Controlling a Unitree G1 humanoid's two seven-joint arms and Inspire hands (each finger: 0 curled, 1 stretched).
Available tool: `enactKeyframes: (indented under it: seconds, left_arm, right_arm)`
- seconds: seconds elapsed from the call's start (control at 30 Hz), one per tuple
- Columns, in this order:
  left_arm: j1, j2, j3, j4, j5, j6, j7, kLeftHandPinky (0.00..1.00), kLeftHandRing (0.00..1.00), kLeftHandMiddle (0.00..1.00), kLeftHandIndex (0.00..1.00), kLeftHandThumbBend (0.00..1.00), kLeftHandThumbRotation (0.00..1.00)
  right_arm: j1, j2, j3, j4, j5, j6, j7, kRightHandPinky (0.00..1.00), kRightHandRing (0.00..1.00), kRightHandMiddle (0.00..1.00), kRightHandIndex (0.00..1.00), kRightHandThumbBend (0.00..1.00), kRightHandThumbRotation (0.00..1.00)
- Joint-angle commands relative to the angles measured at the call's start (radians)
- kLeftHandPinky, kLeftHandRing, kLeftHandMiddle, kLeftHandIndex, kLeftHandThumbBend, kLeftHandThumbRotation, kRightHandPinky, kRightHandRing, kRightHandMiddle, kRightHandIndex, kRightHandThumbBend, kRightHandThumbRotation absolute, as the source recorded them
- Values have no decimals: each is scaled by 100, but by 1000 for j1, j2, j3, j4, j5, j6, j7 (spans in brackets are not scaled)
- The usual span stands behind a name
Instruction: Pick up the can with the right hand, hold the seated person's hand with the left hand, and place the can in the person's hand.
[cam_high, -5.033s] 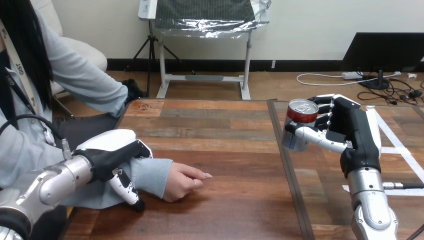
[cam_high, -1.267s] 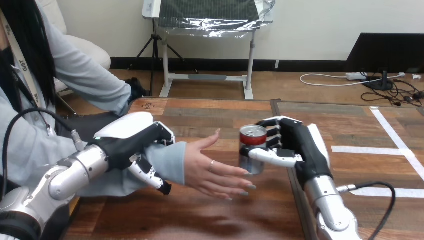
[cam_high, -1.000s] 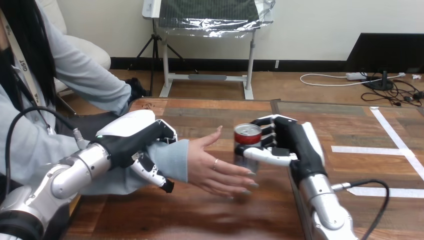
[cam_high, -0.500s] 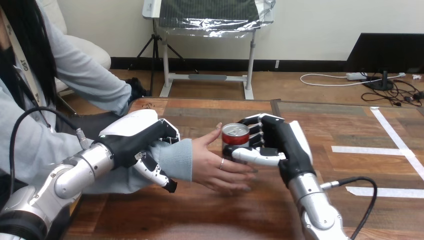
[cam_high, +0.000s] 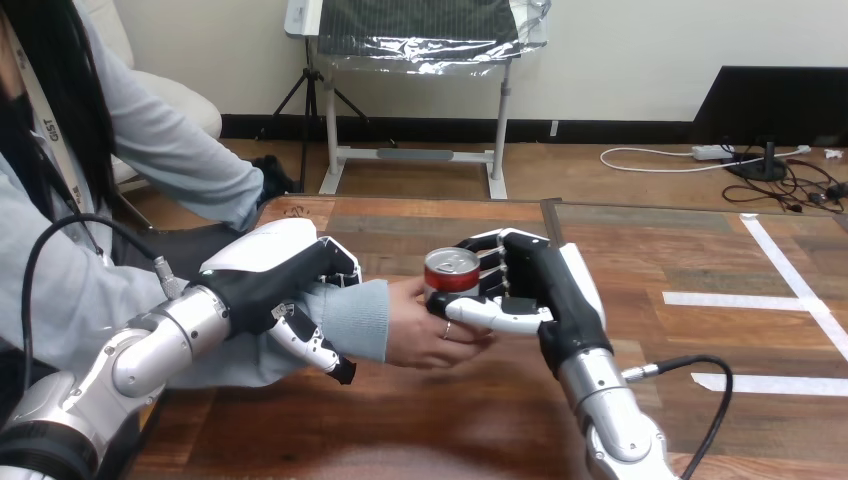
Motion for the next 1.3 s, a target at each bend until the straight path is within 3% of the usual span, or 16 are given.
enactKeyframes:
  seconds: [0.0, 0.77, 1.27]
  left_arm:
    - [-92, -44, 38, -60, -50, -19, 13, 25, 30, 37, 40, 87, 0]
    - [-85, -60, 38, -55, -41, -24, 25, 25, 31, 38, 40, 86, 0]
    - [-74, -65, 45, -55, -42, -25, 27, 25, 31, 38, 40, 87, 0]
  right_arm:
    - [-84, 21, 8, -64, 2, -57, -13, 36, 42, 50, 54, 75, 0]
    - [-85, 43, -1, -81, 35, -83, 25, 37, 42, 50, 53, 73, 0]
    - [-87, 34, 8, -86, 18, -71, 3, 38, 43, 50, 54, 71, 0]
